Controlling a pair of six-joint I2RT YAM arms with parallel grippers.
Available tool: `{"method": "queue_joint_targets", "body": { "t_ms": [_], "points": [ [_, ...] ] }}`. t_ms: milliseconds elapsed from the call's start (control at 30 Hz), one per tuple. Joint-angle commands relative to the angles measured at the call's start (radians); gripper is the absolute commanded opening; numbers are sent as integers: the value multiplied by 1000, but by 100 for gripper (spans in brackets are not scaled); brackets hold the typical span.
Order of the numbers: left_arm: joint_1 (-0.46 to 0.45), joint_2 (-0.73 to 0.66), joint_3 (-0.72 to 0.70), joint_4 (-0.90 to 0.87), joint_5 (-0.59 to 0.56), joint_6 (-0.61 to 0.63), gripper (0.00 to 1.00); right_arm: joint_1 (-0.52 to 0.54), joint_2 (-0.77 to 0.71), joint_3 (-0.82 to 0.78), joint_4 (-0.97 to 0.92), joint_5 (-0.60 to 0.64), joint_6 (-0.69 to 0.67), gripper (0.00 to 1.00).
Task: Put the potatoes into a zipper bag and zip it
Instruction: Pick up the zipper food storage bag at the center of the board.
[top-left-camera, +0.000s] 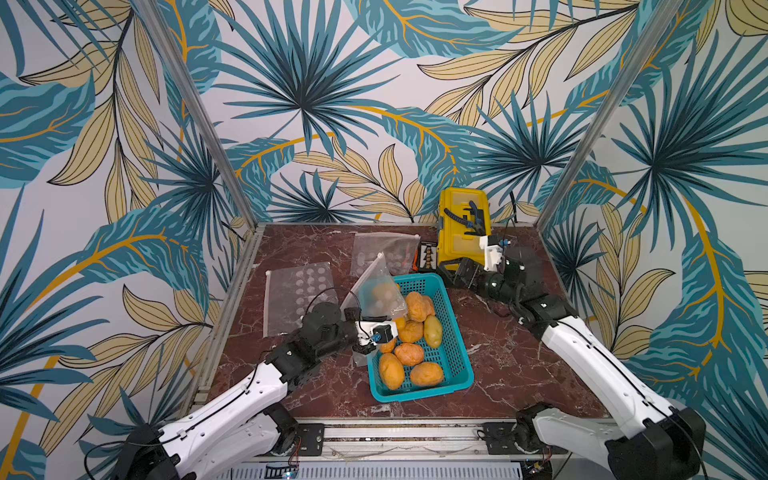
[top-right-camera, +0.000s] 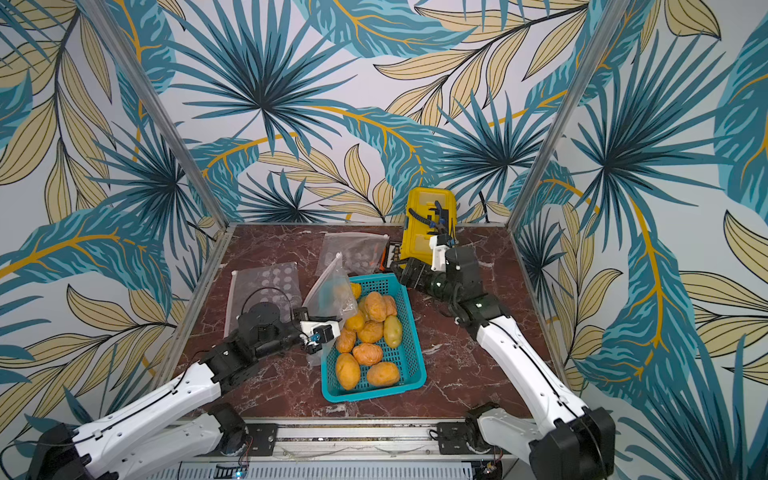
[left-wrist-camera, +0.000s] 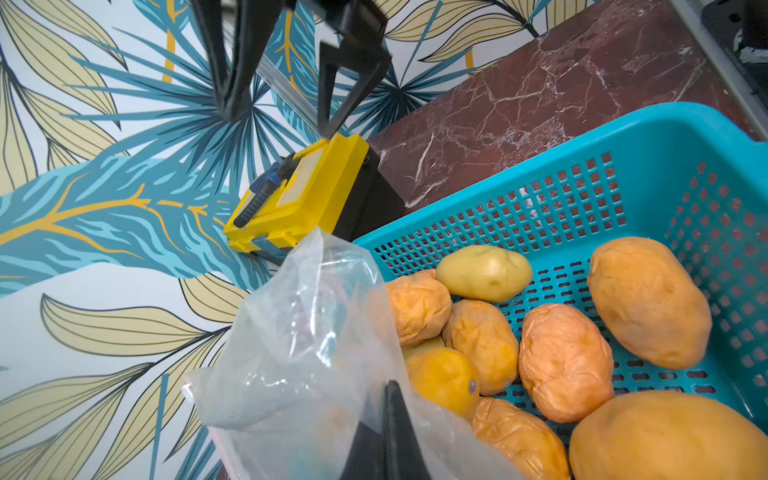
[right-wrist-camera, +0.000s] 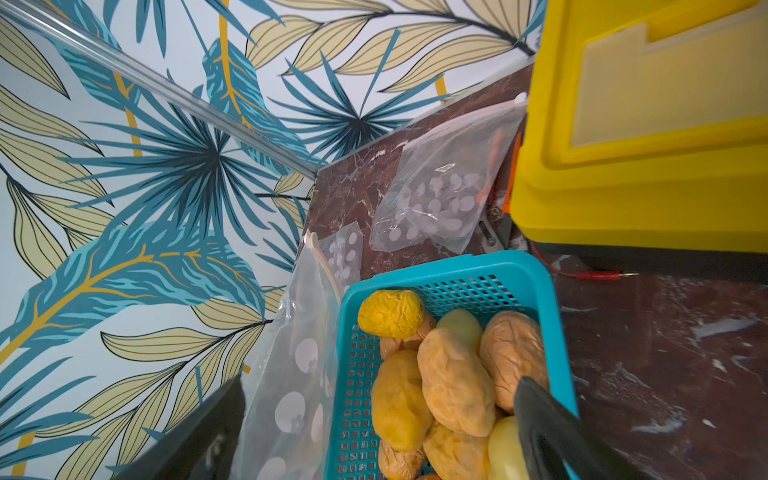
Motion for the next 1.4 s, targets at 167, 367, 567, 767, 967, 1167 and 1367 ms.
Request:
{"method": "queue_joint_targets", "body": {
  "t_ms": [167, 367, 567, 767, 967, 1167, 1367],
  "points": [
    [-15, -67, -85, 22, 119, 23, 0, 89, 250, 190, 1, -73, -37, 99],
    [-29, -61, -108, 24, 147, 20, 0, 134, 337, 254, -63, -72, -87, 100],
    [-35, -62, -117, 23, 143, 24, 0, 176, 422, 290, -68, -73, -93, 100],
    [-37, -53, -117, 28, 136, 27, 0, 197, 486, 313, -64, -92, -79, 93],
    [-37, -37, -111, 33, 122, 28, 0, 229, 486, 290, -61, -91, -86, 91],
    [-36, -32, -110, 34, 121, 27, 0, 233, 490, 260, -11, -108, -72, 64],
    [-38, -45, -110, 42, 105, 10, 10, 233, 505, 298, -9, -89, -75, 11]
  ]
}}
